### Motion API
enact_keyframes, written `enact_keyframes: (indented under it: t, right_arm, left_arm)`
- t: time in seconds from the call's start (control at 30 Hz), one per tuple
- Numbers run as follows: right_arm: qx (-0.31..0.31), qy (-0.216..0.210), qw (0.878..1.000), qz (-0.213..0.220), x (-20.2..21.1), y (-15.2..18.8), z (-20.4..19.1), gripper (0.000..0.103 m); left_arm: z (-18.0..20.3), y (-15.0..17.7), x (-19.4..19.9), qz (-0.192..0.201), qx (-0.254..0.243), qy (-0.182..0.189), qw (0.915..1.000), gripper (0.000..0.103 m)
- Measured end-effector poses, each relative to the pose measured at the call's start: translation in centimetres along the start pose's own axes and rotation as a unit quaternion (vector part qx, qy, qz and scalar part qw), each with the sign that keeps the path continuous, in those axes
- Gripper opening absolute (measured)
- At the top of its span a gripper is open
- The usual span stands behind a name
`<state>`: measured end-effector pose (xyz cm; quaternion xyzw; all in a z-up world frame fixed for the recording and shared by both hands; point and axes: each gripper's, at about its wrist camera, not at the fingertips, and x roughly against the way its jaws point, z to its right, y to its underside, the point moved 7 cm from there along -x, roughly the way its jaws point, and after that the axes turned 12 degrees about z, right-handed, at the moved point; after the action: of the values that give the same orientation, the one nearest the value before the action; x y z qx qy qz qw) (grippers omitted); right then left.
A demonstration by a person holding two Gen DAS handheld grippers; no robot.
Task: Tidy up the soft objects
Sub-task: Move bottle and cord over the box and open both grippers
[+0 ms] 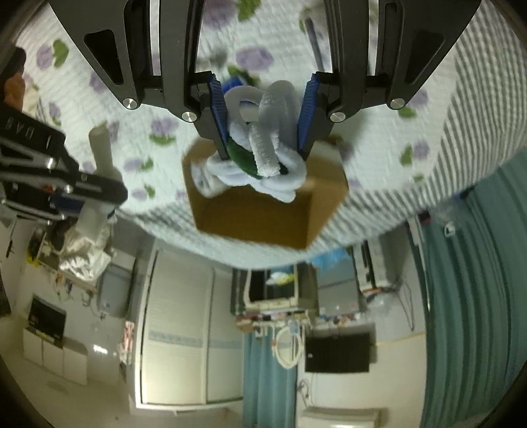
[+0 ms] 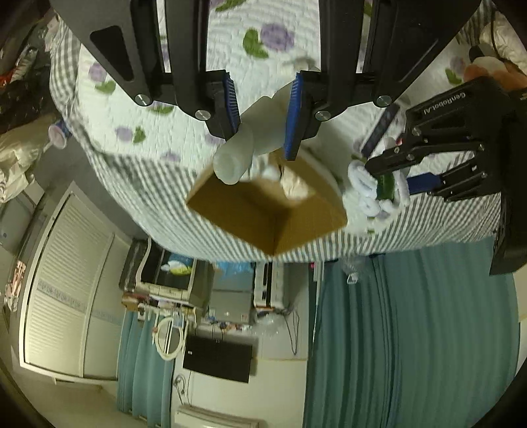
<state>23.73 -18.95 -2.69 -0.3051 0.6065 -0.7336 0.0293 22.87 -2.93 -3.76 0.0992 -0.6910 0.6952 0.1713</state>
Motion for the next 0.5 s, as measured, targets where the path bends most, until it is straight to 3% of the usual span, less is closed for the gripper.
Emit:
enact_keyframes:
  t: [0.23, 0.5]
  right_arm:
    - [0.014, 0.021, 1.0, 0.012, -4.4, -4.3, 1.7, 0.025]
    - [0.004, 0.049, 0.999, -0.006, -12.4, -4.7, 5.5, 0.025]
  left_arm:
    - [-1.7, -4.2, -5.9, 0.024, -0.021, -0.012, 0.9994, 0.037]
    - [-2.0, -3.7, -14.2, -0.001, -0.038, -0.012, 0.9992, 0.037]
